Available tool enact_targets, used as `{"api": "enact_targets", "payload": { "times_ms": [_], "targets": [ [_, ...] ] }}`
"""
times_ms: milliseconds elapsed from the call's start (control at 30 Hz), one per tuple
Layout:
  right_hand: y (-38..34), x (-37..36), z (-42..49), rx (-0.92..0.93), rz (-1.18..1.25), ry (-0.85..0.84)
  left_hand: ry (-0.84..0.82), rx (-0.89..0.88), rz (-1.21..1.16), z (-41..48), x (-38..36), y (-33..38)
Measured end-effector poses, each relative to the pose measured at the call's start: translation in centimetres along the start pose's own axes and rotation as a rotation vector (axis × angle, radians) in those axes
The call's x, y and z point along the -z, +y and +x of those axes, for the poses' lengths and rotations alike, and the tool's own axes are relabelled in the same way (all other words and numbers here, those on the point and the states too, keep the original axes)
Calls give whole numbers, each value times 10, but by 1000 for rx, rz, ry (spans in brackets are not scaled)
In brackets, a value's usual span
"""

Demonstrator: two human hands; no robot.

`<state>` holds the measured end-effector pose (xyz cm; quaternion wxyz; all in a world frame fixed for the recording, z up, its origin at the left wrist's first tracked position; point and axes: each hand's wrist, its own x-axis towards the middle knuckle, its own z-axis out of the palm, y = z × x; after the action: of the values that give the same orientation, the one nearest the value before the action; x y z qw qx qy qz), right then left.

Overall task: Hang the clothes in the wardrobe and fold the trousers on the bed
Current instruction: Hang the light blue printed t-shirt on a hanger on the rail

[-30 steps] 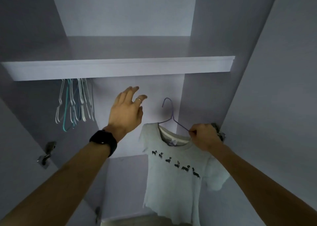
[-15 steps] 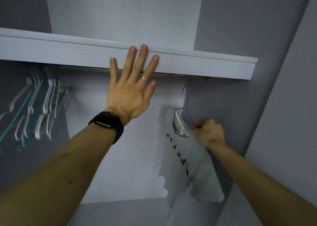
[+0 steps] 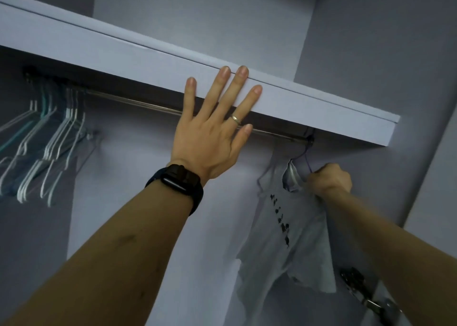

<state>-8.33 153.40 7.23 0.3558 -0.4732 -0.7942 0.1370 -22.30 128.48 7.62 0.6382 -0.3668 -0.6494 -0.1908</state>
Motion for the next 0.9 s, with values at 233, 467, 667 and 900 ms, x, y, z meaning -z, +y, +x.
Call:
{"api": "enact_targets", "payload": {
  "times_ms": [233,467,667,900],
  "targets": [
    [-1,-29,14,-24,-123,-81,-9,5,-13,-8,-1,-1],
    [1,-24,-2,-18,-120,-141,-105,16,-29,-15,2,-11],
    [0,31,-66,162,-11,-209,-427,124,-18,6,29,1],
    [41,126,-185,305,385,-27,-677,292,-405,13,104,32]
  ]
}}
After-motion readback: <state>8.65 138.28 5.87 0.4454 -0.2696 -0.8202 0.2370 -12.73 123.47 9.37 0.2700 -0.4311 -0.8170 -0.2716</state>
